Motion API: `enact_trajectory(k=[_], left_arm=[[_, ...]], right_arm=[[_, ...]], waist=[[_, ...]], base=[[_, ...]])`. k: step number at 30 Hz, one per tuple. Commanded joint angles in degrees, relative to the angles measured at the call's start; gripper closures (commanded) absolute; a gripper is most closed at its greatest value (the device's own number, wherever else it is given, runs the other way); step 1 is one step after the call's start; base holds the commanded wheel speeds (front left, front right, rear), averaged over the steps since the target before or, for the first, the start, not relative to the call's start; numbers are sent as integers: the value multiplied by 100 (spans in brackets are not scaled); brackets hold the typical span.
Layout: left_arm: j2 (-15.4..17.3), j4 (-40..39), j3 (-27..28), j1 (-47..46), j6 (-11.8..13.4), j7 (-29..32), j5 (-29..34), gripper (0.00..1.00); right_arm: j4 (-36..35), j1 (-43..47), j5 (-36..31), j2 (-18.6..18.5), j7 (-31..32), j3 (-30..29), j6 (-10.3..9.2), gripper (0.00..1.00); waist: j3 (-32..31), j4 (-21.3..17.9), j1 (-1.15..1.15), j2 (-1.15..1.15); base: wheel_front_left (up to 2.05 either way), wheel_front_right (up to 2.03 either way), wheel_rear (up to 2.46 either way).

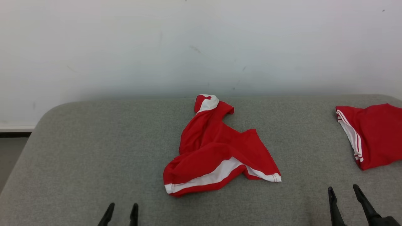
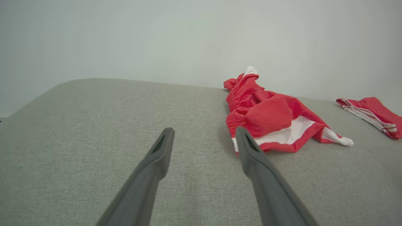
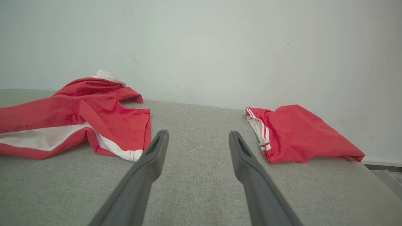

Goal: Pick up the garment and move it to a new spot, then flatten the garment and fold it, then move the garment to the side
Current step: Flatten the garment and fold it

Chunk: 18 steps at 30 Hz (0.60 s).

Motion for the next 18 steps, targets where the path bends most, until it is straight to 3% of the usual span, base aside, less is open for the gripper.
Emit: enact_trajectory(k=[1, 9, 18], left_arm=[[76, 25, -67, -122, -12, 1, -68, 0], [401, 824, -1130, -915, -6, 93, -776, 0], [600, 1818, -2316, -2185, -3, 250, -1692, 0]], right_arm=[[-52, -105, 47, -16, -13, 25, -14, 0], [363, -853, 202, -116, -13, 718, -14, 0], [1880, -2067, 172, -55, 133, 1323, -14, 0]], waist=[[39, 20, 0, 0], [391, 27, 0, 0], [1026, 197, 0, 0]], base=[[0, 0, 0], [0, 0, 0], [0, 0, 0]])
